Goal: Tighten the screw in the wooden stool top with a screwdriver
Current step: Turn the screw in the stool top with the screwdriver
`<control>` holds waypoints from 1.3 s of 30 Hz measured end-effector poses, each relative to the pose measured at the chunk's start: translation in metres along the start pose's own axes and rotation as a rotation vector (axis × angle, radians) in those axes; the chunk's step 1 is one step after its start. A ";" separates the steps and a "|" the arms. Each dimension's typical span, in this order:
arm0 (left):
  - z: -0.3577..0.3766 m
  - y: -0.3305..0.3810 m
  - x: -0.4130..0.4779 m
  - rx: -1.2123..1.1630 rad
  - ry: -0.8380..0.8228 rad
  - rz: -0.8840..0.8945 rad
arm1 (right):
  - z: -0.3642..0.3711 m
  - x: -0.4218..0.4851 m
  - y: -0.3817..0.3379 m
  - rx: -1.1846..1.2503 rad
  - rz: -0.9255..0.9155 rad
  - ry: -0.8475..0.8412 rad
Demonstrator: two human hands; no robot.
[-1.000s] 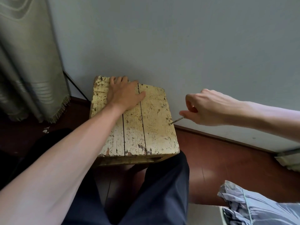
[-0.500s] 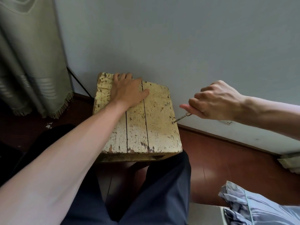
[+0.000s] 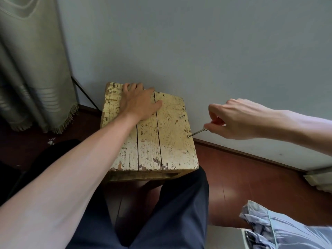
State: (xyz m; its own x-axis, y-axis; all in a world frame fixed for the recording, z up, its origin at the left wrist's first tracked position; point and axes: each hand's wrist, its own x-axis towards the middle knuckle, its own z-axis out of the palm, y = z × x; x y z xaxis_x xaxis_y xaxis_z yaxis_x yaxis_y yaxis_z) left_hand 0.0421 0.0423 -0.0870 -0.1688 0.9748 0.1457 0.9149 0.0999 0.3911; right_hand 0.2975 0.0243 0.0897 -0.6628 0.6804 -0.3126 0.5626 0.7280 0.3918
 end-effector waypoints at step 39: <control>0.000 0.001 0.002 0.008 -0.005 -0.003 | 0.000 0.014 0.015 -0.229 -0.341 0.375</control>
State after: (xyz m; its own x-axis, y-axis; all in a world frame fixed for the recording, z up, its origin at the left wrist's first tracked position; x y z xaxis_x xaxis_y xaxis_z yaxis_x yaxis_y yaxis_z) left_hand 0.0425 0.0440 -0.0865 -0.1694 0.9755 0.1402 0.9174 0.1041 0.3841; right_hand 0.2963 0.0448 0.0909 -0.9425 0.3025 -0.1420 0.1912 0.8367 0.5131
